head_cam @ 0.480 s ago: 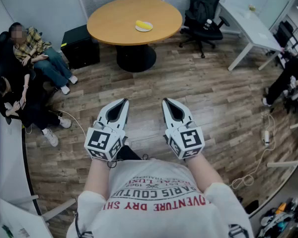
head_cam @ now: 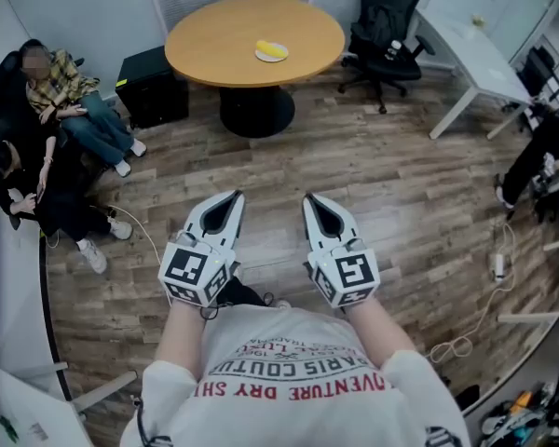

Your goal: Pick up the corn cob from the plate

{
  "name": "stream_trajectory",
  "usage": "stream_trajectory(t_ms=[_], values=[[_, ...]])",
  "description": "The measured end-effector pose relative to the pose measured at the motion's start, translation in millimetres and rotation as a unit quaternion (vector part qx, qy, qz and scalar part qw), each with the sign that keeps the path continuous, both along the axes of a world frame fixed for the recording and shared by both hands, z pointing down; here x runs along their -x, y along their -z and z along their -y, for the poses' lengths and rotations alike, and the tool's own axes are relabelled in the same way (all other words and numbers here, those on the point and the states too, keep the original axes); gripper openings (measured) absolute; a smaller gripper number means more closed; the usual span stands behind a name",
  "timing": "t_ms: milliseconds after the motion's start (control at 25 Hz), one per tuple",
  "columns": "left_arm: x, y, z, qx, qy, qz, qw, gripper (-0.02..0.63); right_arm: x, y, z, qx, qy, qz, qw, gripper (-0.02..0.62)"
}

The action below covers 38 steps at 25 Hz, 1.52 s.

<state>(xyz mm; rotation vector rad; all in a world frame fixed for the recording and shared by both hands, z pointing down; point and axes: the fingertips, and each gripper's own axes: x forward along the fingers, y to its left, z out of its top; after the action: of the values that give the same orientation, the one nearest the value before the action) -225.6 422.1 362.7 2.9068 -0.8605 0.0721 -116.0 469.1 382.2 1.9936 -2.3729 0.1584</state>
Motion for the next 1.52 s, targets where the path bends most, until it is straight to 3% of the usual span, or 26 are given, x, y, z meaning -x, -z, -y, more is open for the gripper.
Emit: stream_trajectory(t_ms=[280,560,1160,1520], values=[[-9.5,-17.2,6.4,0.027,0.002,0.001,0.9996,0.032,-16.6,-6.8,7.3,0.013,-0.008,0.000,1.000,0.029],[-26.1,-30.2,50.9,0.044,-0.004,-0.004,0.9990,0.032,-37.3,-10.2,48.4,0.008,-0.027,-0.001,1.000,0.029],[-74.7,-12.9,269.7,0.035,-0.027,-0.021,0.9988,0.032,-68.0,-15.9,259.7,0.022,-0.028,-0.009,0.999,0.029],[-86.0,-19.2,357.6,0.038,-0.014,-0.004,0.9992,0.032,-89.6,-23.3,358.3,0.037,-0.012,0.009,0.999,0.029]])
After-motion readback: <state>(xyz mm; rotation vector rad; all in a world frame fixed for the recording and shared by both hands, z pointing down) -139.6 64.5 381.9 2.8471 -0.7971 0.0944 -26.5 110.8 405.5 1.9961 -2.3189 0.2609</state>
